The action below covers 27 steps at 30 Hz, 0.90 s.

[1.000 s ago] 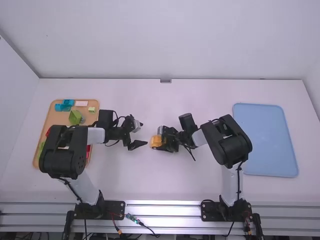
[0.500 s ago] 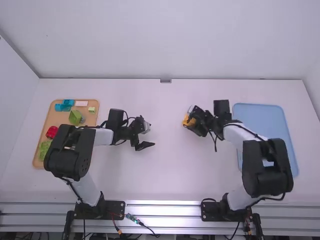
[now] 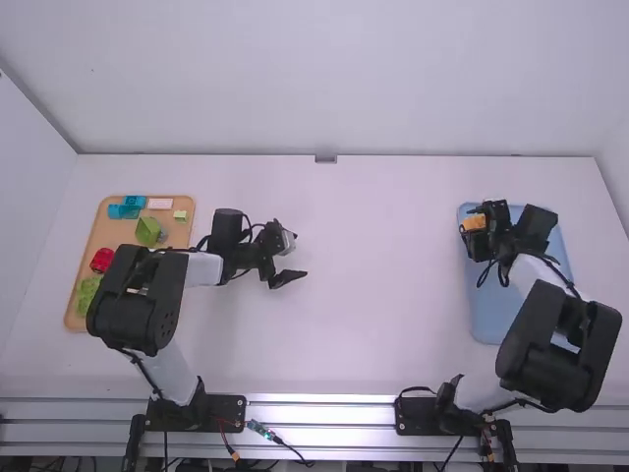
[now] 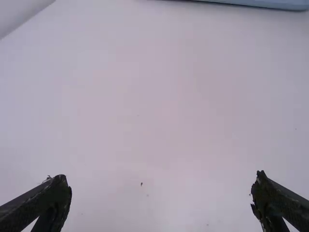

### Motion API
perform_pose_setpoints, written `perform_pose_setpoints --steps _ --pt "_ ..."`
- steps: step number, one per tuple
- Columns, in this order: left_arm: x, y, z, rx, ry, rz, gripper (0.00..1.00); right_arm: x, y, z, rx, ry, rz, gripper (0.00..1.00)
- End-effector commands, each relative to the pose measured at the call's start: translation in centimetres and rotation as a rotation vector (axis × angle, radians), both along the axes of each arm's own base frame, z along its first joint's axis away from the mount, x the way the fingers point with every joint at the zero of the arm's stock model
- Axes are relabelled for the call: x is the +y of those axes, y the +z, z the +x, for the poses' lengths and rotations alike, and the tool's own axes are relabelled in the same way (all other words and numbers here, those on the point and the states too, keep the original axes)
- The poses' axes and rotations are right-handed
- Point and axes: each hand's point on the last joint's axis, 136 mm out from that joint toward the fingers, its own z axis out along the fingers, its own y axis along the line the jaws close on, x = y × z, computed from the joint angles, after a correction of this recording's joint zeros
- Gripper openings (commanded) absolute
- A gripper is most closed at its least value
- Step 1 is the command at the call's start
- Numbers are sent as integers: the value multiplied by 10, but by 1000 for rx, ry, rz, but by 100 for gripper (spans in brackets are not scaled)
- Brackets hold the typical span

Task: Assemble lego blocks to make yellow taxi

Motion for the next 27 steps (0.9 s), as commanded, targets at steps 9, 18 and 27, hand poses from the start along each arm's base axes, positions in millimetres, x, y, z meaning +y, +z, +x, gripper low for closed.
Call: perform_pose_setpoints --steps 9,18,27 --pt "-2 5 -3 7 -6 -20 99 -52 -55 -15 41 -295 53 34" --pt "-2 5 -3 6 -6 -19 99 -66 -67 -19 73 -364 34 36" --pt "-2 6 -3 4 -7 -20 99 -70 -81 -18 82 -402 51 71"
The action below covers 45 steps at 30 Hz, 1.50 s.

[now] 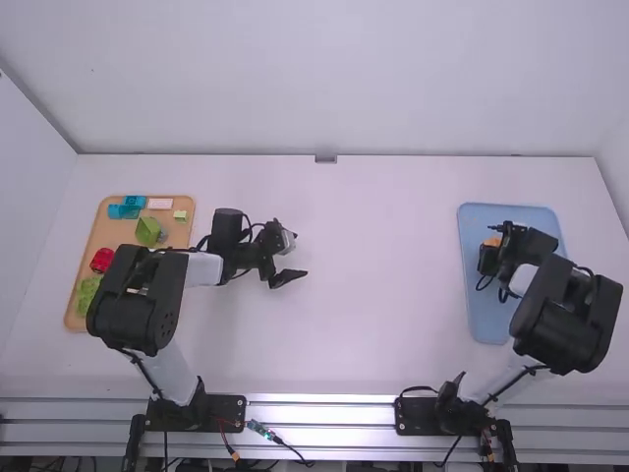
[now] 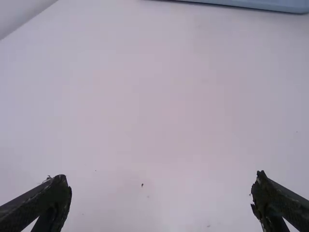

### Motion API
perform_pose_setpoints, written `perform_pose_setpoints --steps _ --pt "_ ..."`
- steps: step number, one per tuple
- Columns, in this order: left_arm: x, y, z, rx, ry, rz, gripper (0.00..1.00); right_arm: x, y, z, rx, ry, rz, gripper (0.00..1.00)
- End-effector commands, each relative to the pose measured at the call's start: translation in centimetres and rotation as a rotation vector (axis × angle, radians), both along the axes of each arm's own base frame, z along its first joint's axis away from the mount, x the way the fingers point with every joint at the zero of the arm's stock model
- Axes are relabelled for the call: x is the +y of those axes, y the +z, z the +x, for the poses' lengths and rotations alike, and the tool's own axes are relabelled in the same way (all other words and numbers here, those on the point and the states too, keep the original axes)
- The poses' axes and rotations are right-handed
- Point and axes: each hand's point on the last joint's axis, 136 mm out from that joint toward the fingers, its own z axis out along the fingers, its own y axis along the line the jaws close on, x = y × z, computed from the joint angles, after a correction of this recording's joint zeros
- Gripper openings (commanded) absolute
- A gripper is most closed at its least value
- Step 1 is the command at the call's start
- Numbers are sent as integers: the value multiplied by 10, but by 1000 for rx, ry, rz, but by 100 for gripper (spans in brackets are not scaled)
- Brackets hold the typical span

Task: Assemble lego blocks to make yellow taxi

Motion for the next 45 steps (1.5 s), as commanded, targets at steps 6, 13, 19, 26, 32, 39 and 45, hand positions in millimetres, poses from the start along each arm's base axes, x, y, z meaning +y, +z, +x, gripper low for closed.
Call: perform_pose_setpoints --steps 6,13,19,26,32,39,45 --pt "-2 5 -4 0 -11 -16 99 -2 -2 0 7 -33 11 99" --pt "9 3 19 110 172 -12 99 7 32 -1 -7 -32 -17 100" --pt "19 9 44 246 359 -52 99 28 82 -4 -39 -27 -89 100" --pt "38 10 63 401 581 -45 99 92 124 -10 -79 104 -68 100" --pt "50 26 68 438 701 -45 99 148 138 -16 -84 250 -63 100" --pt "53 55 60 364 820 22 99 203 135 -21 -71 405 -55 100" --pt "48 74 48 370 820 5 99 235 135 -23 -81 501 -61 100"
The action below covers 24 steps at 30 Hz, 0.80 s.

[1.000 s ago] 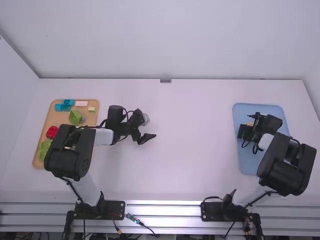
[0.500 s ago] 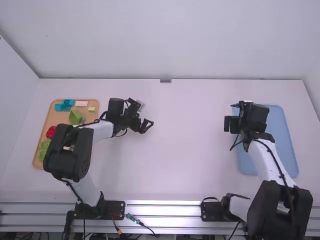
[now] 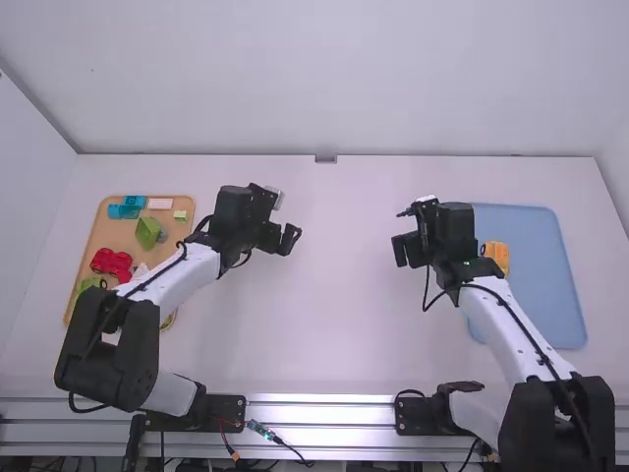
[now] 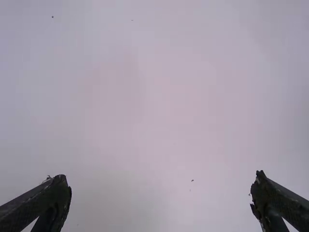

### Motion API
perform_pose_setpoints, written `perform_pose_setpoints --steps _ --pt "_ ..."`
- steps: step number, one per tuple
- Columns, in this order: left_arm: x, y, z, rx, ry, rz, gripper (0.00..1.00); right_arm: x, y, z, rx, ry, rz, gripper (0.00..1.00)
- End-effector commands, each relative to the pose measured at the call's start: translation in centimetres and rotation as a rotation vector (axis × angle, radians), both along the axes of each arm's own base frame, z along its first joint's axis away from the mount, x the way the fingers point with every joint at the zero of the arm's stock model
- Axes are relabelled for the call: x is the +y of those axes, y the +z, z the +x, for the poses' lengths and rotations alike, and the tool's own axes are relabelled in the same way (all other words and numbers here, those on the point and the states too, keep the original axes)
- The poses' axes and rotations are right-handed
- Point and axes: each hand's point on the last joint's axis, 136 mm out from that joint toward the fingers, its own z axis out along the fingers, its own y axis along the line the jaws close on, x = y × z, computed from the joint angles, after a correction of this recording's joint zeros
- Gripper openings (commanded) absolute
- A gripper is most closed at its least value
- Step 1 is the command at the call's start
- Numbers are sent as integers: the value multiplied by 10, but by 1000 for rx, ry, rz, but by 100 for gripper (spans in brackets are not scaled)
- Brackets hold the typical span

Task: Assemble lego blocks to make yellow taxi

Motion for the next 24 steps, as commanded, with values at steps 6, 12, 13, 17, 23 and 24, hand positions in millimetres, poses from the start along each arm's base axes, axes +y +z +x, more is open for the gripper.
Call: perform_pose_setpoints --steps 6,12,13,17,23,24 --pt "40 12 -3 -28 131 47 93 -25 8 0 -64 -129 9 94" --pt "86 7 -14 -34 267 100 85 -54 15 -5 -138 -265 78 85" --pt "97 6 -18 -35 302 114 83 -58 16 -8 -151 -289 96 83" --pt "129 1 -31 -37 405 157 77 -58 7 -23 -147 -319 130 77" --pt "136 -8 -58 -40 434 184 66 -58 -9 -49 -147 -319 130 65" --pt "136 -10 -64 -40 434 184 64 -58 -13 -54 -147 -319 130 63"
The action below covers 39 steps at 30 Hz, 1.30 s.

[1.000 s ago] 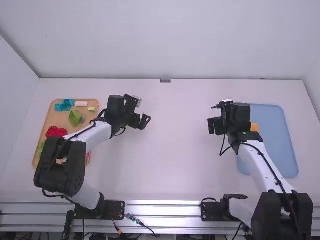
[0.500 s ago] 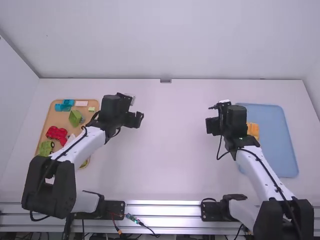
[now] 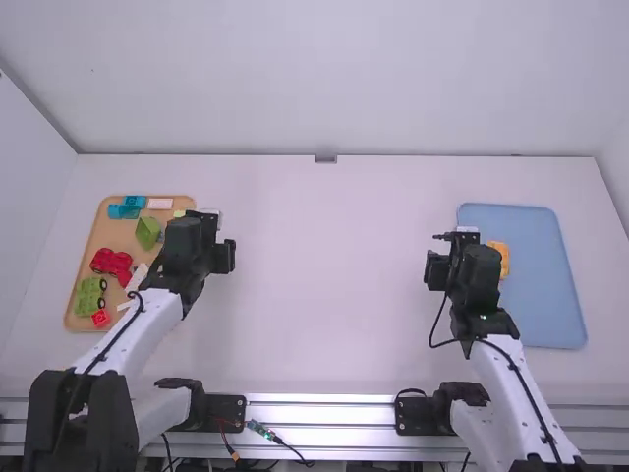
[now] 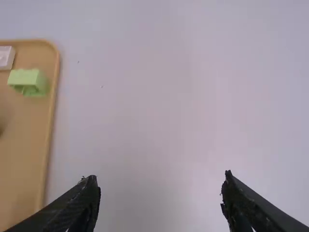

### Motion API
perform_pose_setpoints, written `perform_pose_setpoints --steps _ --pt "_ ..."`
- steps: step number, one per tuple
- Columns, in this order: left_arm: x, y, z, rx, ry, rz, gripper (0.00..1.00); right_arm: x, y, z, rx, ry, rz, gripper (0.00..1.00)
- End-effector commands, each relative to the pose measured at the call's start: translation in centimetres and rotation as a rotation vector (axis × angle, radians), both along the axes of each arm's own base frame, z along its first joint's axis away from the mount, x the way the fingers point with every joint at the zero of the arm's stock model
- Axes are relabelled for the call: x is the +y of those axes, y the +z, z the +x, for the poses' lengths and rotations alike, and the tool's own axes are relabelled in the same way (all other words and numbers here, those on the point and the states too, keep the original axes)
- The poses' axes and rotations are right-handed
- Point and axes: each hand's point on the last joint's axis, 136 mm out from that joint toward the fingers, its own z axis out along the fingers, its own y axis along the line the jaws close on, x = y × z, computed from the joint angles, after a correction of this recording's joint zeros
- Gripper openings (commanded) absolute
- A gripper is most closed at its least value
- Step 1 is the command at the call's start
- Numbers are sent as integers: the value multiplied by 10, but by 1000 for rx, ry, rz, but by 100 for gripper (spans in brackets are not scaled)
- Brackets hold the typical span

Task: Assemble lego blocks to make yellow taxi

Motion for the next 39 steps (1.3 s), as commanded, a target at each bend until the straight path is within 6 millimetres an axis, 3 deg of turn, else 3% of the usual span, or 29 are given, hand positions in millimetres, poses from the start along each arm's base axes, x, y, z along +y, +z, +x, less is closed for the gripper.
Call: perform_pose_setpoints --steps 1,9,17,24,29,39 --pt "4 -2 -13 -8 16 16 61 0 -9 -12 -2 -8 7 60" --pt "4 -28 -57 -8 16 16 42 0 -46 -49 -2 -8 7 40" --pt "4 -57 -90 -8 16 16 25 0 -80 -72 -4 -8 7 24" --pt "4 -86 -115 -17 16 16 9 0 -48 -62 -149 -7 8 9" --pt "4 -67 -106 -110 16 15 0 0 -31 -59 -229 -7 8 1" --pt "4 -25 -95 -300 18 14 0 0 4 -57 -383 -6 9 0"
